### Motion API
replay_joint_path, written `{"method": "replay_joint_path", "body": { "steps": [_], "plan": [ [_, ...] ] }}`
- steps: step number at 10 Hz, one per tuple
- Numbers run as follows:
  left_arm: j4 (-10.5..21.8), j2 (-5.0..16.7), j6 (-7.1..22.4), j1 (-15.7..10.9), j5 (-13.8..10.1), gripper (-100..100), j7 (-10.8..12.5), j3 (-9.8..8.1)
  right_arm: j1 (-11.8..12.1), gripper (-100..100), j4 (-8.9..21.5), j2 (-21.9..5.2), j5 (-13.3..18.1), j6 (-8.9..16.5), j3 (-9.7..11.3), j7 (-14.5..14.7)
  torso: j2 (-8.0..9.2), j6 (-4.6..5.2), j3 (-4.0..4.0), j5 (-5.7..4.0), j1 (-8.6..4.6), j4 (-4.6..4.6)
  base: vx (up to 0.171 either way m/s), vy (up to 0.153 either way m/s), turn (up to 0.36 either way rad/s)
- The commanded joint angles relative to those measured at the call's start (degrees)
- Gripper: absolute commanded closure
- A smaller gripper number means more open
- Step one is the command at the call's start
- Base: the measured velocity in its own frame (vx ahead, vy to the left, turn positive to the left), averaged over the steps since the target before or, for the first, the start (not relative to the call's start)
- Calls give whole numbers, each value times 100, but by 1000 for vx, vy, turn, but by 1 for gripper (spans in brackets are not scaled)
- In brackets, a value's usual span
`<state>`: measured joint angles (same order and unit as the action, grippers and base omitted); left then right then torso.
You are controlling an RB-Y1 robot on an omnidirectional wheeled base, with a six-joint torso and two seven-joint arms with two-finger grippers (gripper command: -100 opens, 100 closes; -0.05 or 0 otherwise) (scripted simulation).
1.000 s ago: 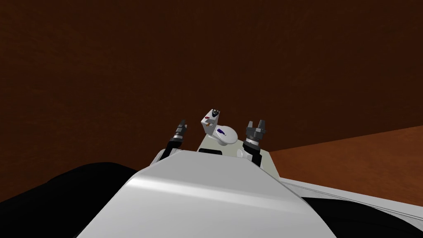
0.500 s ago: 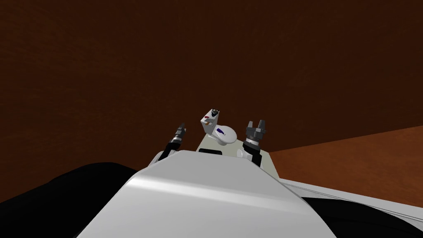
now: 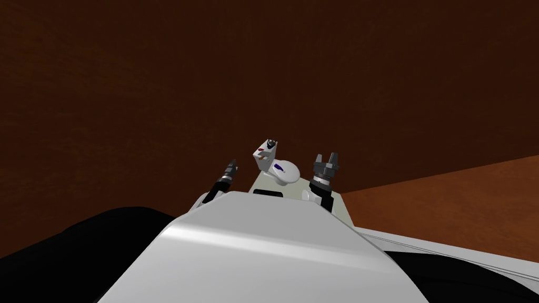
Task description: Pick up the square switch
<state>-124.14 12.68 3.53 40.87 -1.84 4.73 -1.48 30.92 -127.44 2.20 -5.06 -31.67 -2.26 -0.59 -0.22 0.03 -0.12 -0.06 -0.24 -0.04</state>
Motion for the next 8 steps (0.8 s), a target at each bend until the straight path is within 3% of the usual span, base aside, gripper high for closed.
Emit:
{"method": "replay_joint_path", "body": {
  "steps": [1, 8],
  "plan": [
    [17, 3, 243, -50, -41, -100, 33, 69, 0, 0, 0, 0, 0, 0, 0, 0, 0, 0, 0, 0, 0, 0, 59, -56, -56],
    [13, 38, 1233, -460, -264, -100, 174, 413, 1, 0, 0, 0, 0, 0, 0, 0, -15, 0, -9, -2, -6, -4, 83, -74, -77]
  ]
}}
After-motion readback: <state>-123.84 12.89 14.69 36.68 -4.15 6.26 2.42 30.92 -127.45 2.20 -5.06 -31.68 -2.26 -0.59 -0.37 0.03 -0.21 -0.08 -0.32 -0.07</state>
